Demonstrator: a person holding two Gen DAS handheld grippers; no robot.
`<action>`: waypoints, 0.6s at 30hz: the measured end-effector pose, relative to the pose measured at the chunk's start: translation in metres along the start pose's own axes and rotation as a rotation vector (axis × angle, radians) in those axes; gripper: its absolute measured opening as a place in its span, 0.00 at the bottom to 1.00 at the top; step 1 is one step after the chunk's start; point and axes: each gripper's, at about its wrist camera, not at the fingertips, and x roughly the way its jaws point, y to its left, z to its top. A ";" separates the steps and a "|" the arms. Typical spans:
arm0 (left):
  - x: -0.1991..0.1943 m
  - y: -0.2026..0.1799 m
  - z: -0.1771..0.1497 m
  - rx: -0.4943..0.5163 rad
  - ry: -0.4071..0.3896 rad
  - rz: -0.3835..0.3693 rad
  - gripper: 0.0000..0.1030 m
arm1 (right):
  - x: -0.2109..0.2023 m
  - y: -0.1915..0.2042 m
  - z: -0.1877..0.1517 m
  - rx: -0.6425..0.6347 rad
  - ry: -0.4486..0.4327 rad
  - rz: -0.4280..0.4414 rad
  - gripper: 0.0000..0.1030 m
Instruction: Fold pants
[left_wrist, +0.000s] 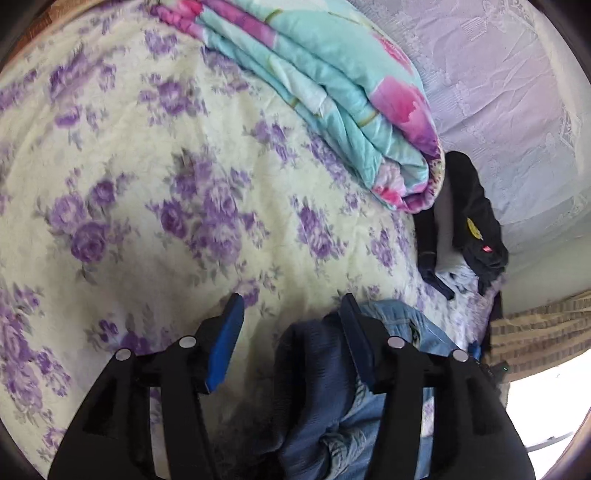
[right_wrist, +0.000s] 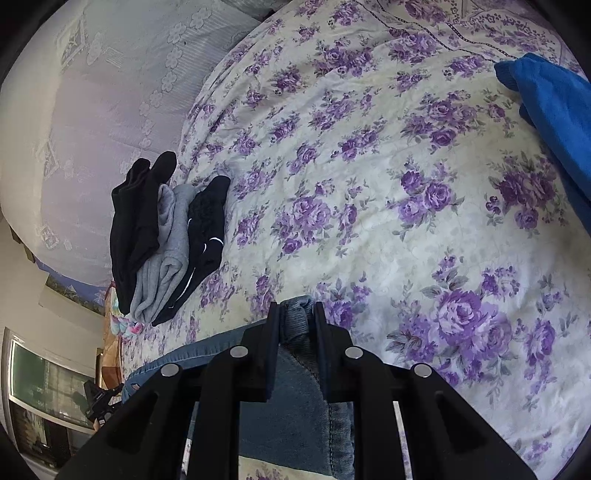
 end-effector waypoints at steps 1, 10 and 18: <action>0.000 0.002 -0.003 -0.002 0.013 -0.016 0.50 | 0.000 0.000 0.000 0.002 0.002 0.000 0.17; -0.019 -0.030 -0.031 0.121 -0.053 0.012 0.11 | -0.005 0.000 -0.004 0.020 -0.033 0.013 0.16; -0.075 -0.054 -0.056 0.176 -0.166 -0.106 0.10 | -0.068 0.033 -0.027 -0.059 -0.142 0.121 0.13</action>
